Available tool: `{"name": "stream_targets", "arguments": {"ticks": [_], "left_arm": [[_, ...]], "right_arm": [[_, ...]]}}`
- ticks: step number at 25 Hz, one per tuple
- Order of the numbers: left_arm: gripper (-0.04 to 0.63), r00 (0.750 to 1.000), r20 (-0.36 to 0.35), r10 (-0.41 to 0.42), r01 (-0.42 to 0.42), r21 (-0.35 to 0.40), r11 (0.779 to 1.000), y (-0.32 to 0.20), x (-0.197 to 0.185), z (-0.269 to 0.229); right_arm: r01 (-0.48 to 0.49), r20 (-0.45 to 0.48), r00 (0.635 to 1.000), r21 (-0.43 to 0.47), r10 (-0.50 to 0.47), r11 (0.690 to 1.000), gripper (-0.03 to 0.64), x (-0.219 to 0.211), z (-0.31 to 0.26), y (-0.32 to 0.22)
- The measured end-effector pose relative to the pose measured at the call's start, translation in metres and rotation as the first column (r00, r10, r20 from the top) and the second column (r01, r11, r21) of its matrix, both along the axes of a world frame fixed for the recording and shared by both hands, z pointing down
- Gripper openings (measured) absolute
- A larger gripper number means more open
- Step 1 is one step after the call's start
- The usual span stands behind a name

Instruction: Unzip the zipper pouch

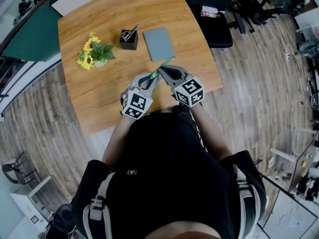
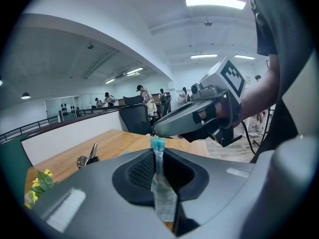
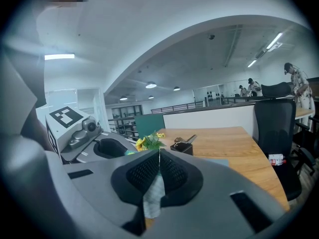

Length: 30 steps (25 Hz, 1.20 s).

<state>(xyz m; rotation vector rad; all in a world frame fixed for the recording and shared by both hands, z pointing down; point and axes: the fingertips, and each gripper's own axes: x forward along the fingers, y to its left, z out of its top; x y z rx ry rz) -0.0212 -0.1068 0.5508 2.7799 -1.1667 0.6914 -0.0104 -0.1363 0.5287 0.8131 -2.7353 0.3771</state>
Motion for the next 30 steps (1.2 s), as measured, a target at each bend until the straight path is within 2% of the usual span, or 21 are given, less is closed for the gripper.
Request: {"name": "stream_targets", "arguments": {"ticks": [30], "left_arm": [[0.032,1.0,-0.008,0.006,-0.006,-0.007,1.0,0.004,0.0,0.002]], "right_arm": [[-0.038,-0.005,0.999,-0.014,0.038,0.999,0.008,0.008,0.011,-0.007]]}}
